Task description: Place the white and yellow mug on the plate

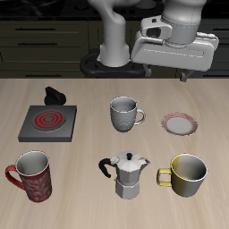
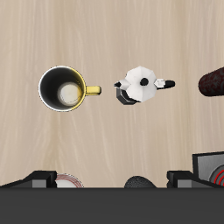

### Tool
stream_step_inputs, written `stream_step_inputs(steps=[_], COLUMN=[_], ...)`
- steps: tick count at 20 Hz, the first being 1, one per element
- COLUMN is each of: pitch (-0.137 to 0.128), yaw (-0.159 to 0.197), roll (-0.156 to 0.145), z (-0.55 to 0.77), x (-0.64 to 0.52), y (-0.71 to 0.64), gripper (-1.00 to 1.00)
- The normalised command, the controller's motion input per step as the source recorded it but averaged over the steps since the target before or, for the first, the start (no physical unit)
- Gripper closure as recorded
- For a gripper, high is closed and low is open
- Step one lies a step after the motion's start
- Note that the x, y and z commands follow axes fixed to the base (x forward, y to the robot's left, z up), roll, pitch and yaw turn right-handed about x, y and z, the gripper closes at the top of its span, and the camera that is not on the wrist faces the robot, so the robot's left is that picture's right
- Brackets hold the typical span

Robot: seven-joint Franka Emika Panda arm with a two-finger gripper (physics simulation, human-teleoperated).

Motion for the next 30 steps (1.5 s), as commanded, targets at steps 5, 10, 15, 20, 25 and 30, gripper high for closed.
stream_step_inputs(steps=[5,10,15,20,25,30], pitch=[-0.006,-0.027,-0.008,0.010,-0.017,-0.017], yaw=[0.003,-0.009,-0.032,-0.016,0.019,0.005], roll=[0.040,0.044,0.044,-0.007,0.026,0.002], z=[-0.03,-0.05,-0.04,-0.08,-0.12,-0.27], x=[0.17,0.25,0.22,0.18,0.08,0.10], y=[0.09,0.14,0.15,0.17,0.20,-0.02], gripper=[-1.00,-1.00,-1.00,-1.00,-1.00,-1.00])
